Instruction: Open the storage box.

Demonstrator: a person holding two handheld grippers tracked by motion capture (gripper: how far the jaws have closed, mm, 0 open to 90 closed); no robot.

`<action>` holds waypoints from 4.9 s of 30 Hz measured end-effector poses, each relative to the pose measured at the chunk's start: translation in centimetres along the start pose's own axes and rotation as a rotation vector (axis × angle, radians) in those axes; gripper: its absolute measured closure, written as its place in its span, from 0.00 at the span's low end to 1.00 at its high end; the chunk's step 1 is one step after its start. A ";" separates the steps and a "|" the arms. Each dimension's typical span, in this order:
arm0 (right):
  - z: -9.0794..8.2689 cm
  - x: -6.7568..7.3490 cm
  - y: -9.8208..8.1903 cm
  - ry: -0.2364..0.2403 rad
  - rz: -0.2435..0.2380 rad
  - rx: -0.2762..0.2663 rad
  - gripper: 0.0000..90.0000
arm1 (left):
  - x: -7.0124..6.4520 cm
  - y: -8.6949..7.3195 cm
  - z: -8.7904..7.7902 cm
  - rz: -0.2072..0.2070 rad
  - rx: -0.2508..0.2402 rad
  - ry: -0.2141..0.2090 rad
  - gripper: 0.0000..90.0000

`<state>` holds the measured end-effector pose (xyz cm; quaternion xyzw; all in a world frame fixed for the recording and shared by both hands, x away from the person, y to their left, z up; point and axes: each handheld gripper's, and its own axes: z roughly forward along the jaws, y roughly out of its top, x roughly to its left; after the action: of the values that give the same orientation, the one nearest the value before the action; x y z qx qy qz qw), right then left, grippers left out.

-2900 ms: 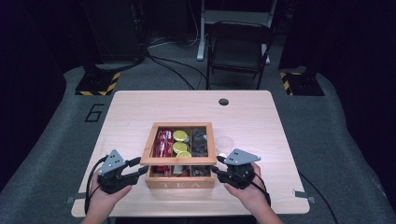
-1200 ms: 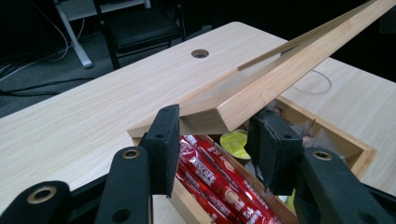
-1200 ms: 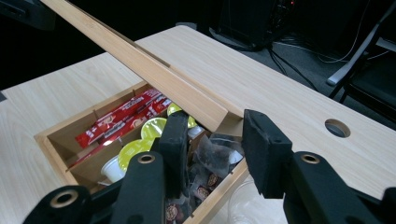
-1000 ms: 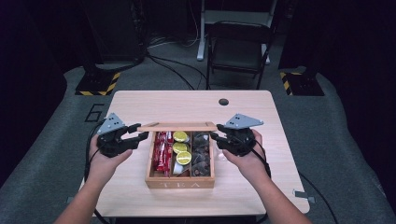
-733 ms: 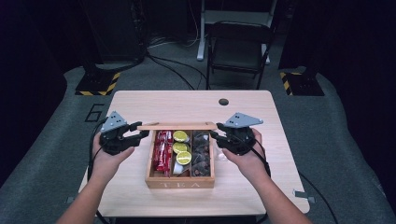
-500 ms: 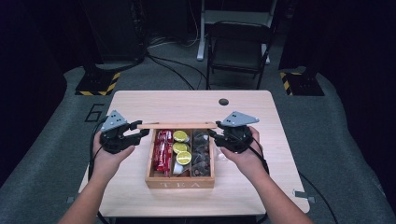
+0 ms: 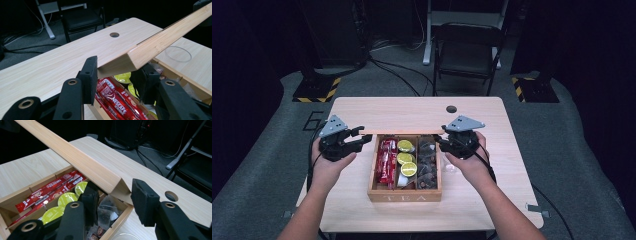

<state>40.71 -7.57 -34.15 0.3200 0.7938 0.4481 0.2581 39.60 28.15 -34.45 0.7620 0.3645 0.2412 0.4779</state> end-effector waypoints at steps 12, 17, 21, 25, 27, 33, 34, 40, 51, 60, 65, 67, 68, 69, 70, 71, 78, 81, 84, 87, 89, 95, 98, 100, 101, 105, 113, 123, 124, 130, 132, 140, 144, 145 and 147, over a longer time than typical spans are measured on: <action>0.3 -0.2 -0.2 -0.003 0.011 -0.003 0.65 | -0.2 -0.4 0.0 -0.022 -0.031 0.010 0.63; 0.2 0.0 -0.3 0.000 0.021 0.000 0.64 | -0.3 -0.5 0.0 -0.023 -0.029 0.010 0.63; -0.5 0.6 -0.8 -0.007 0.058 -0.035 0.60 | -0.3 -0.7 -0.1 -0.022 -0.028 0.008 0.63; -0.9 1.2 -2.2 -0.009 0.066 -0.037 0.61 | -0.3 -0.8 -0.1 -0.021 -0.035 0.004 0.63; -0.9 1.7 -3.0 -0.005 0.068 -0.024 0.61 | -0.4 -0.8 -0.1 -0.022 -0.039 0.008 0.63; -0.3 3.3 -5.2 0.042 0.044 0.011 0.58 | -0.5 -0.9 -0.1 -0.022 -0.038 0.010 0.63; -0.3 3.3 -5.2 0.042 0.044 0.011 0.58 | -0.5 -0.9 -0.1 -0.022 -0.038 0.010 0.63; 0.2 4.0 -6.5 0.075 0.048 0.030 0.58 | -0.5 -1.0 -0.1 -0.017 -0.039 0.011 0.63; 1.3 4.5 -8.3 0.093 0.081 0.065 0.59 | -0.5 -1.1 -0.2 -0.014 -0.037 0.010 0.63; 2.9 5.5 -9.7 0.143 0.093 0.116 0.57 | -0.6 -1.1 -0.2 -0.014 -0.040 0.012 0.63; 3.6 5.8 -10.1 0.153 0.083 0.134 0.55 | -0.6 -1.2 -0.2 -0.013 -0.038 0.011 0.63; 3.9 6.0 -10.2 0.156 0.093 0.146 0.55 | -0.6 -1.2 -0.2 -0.012 -0.037 0.011 0.63; 3.9 6.0 -10.2 0.156 0.093 0.146 0.55 | -0.6 -1.2 -0.2 -0.012 -0.037 0.011 0.63; 4.0 6.1 -10.3 0.164 0.094 0.147 0.54 | -0.6 -1.2 -0.2 -0.012 -0.036 0.010 0.63; 4.1 6.1 -10.3 0.171 0.084 0.151 0.54 | -0.6 -1.2 -0.2 -0.012 -0.036 0.010 0.63; 4.1 6.1 -10.3 0.178 0.077 0.155 0.54 | -0.6 -1.2 -0.2 -0.012 -0.038 0.012 0.63; 4.4 6.7 -10.5 0.204 0.071 0.166 0.56 | -0.6 -1.2 -0.2 -0.013 -0.038 0.011 0.63; 4.6 6.9 -10.7 0.204 0.059 0.172 0.57 | -0.6 -1.2 -0.2 -0.012 -0.038 0.013 0.63; 4.7 7.0 -10.8 0.209 0.058 0.184 0.57 | -0.6 -1.2 -0.2 -0.013 -0.038 0.012 0.63; 4.7 7.2 -10.8 0.223 0.050 0.193 0.61 | -0.6 -1.2 -0.2 -0.014 -0.038 0.012 0.63; 4.8 7.3 -10.8 0.221 0.044 0.193 0.63 | -0.6 -1.2 -0.2 -0.016 -0.039 0.012 0.63; 5.0 7.2 -10.8 0.239 0.043 0.204 0.68 | -0.6 -1.2 -0.2 -0.013 -0.039 0.012 0.63; 5.0 7.1 -10.9 0.248 0.049 0.204 0.70 | -0.6 -1.2 -0.2 -0.014 -0.039 0.012 0.63; 5.0 7.1 -10.9 0.249 0.044 0.209 0.71 | -0.6 -1.2 -0.2 -0.014 -0.039 0.012 0.63; 4.9 7.1 -10.9 0.248 0.054 0.209 0.76 | -0.6 -1.2 -0.2 -0.014 -0.039 0.012 0.63; 4.8 7.1 -10.9 0.255 0.052 0.203 0.82 | -0.6 -1.3 -0.2 -0.016 -0.045 0.012 0.63; 4.6 6.9 -10.8 0.286 0.066 0.196 0.87 | -0.7 -1.3 -0.2 -0.014 -0.039 0.011 0.63; 3.9 6.4 -10.0 0.287 0.097 0.155 0.88 | -0.7 -1.3 -0.2 -0.013 -0.038 0.011 0.63; 3.8 6.3 -9.8 0.286 0.088 0.146 0.88 | -0.7 -1.3 -0.2 -0.014 -0.038 0.010 0.63; 3.4 6.0 -9.0 0.280 0.086 0.133 0.88 | -0.7 -1.3 -0.2 -0.013 -0.037 0.010 0.63; 3.1 5.8 -8.5 0.277 0.080 0.124 0.88 | -0.7 -1.3 -0.2 -0.012 -0.037 0.011 0.63; 2.6 5.6 -7.9 0.276 0.070 0.108 0.88 | -0.7 -1.3 -0.2 -0.013 -0.037 0.010 0.63; 2.3 5.5 -7.6 0.269 0.068 0.106 0.88 | -0.7 -1.3 -0.2 -0.013 -0.037 0.010 0.63; 2.3 5.4 -7.5 0.269 0.060 0.097 0.88 | -0.7 -1.3 -0.2 -0.013 -0.038 0.011 0.63; 1.9 5.0 -7.2 0.255 0.063 0.099 0.88 | -0.7 -1.3 -0.2 -0.012 -0.038 0.010 0.63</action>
<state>36.75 -5.66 -41.99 0.2973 0.8310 0.4533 0.1248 38.61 28.12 -35.54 0.7494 0.3669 0.2489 0.4918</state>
